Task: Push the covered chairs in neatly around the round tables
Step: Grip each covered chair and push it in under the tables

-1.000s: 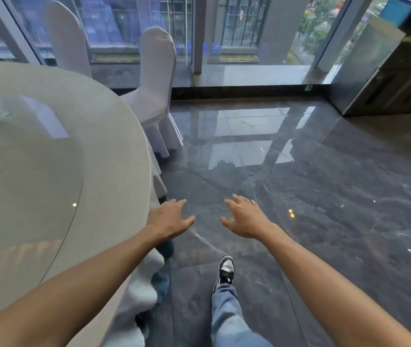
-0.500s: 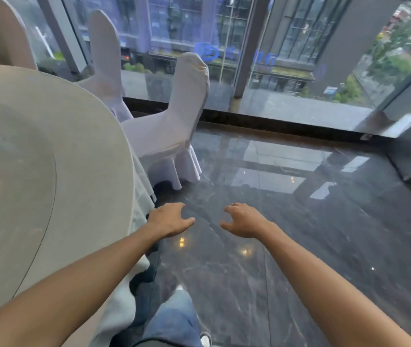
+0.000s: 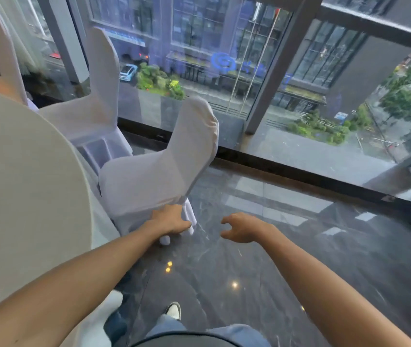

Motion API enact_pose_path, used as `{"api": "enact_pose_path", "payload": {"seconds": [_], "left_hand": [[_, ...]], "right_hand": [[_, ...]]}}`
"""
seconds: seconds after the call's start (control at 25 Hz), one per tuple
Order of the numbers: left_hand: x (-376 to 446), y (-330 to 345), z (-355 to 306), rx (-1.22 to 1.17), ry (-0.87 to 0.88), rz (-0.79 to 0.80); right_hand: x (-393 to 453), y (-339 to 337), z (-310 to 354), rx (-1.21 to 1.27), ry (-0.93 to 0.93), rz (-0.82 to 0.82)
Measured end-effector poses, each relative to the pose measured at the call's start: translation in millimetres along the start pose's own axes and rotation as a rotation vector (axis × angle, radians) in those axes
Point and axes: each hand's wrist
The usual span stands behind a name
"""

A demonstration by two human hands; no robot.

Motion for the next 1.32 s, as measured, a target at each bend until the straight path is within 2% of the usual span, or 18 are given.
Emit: {"api": "enact_pose_path", "payload": {"seconds": [0.24, 0.44, 0.6, 0.72, 0.92, 1.12, 1.32], "left_hand": [[136, -88, -55, -0.052, -0.094, -0.129], [244, -122, -113, -0.178, -0.221, -0.266], [302, -137, -163, -0.378, -0.358, -0.31], [337, -145, -196, -0.457, -0.435, -0.275], [395, -143, -215, -0.506, -0.507, -0.134], [427, -149, -220, -0.513, -0.571, -0.13], [453, -172, -218, -0.574, -0.637, -0.16]], "right_hand": [[132, -143, -79, -0.1, -0.137, -0.108], [243, -251, -146, -0.202, -0.418, -0.34], [311, -320, -183, -0.354, -0.606, -0.427], [371, -351, -205, -0.417, -0.694, -0.374], [472, -374, -209, -0.725, -0.932, -0.216], [545, -384, -200, -0.96, -1.112, -0.038], [594, -407, -189, -1.017, -1.297, -0.067]]}}
Point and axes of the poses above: each hand's wrist, its own x-axis towards the middle knuckle, its own y-axis out of the palm, z = x × y, and after that the axes turned 10 degrees about -y, right-handed
